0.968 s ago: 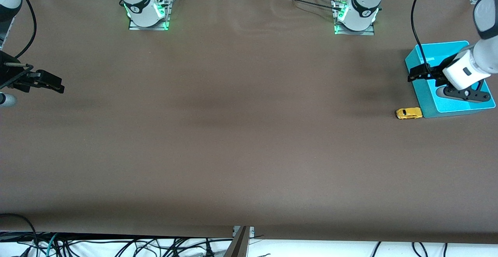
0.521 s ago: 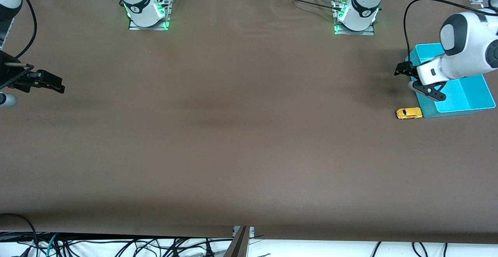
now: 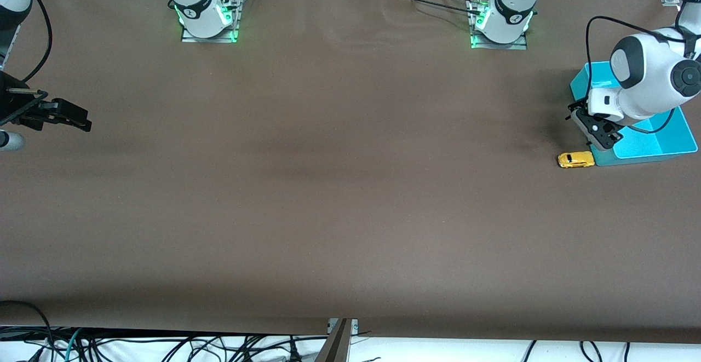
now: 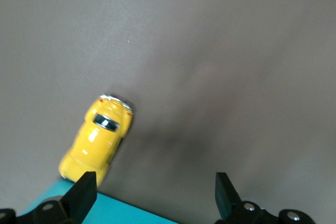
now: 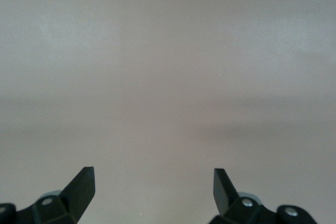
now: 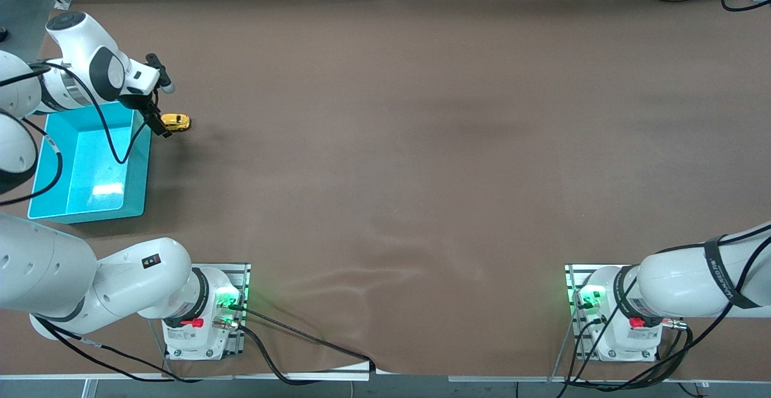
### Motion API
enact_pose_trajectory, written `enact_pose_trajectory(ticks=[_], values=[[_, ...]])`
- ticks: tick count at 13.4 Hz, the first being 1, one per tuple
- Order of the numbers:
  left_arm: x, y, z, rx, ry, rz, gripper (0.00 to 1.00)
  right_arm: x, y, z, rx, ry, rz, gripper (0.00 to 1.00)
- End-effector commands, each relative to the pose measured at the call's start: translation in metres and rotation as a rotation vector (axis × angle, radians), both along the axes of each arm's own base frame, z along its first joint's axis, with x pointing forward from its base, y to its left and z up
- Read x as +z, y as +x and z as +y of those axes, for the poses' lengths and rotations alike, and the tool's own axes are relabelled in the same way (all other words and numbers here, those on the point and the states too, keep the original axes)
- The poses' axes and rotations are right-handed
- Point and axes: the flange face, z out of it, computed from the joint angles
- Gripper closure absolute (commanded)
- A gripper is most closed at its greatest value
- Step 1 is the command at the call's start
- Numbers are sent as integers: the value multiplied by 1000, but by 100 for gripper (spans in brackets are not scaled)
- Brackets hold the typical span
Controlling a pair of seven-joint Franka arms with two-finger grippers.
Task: Wind and store yellow beetle car
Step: 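Close the left gripper on the yellow car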
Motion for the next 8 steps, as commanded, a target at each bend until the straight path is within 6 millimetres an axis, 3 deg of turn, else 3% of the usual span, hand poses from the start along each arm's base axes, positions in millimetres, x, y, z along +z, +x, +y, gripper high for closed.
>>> enact_pose_trajectory(ticks=[1, 3, 6, 8], values=[[-28, 45, 26, -214, -25, -14, 1, 6, -5, 5, -3, 17, -9, 0], [-40, 64, 28, -312, -47, -20, 1, 6, -5, 5, -3, 18, -9, 0], [-44, 66, 29, -332, -55, -19, 1, 6, -4, 5, -2, 17, -10, 0], [-58, 64, 28, -329, -69, -1, 1, 6, -4, 5, -2, 18, -10, 0]])
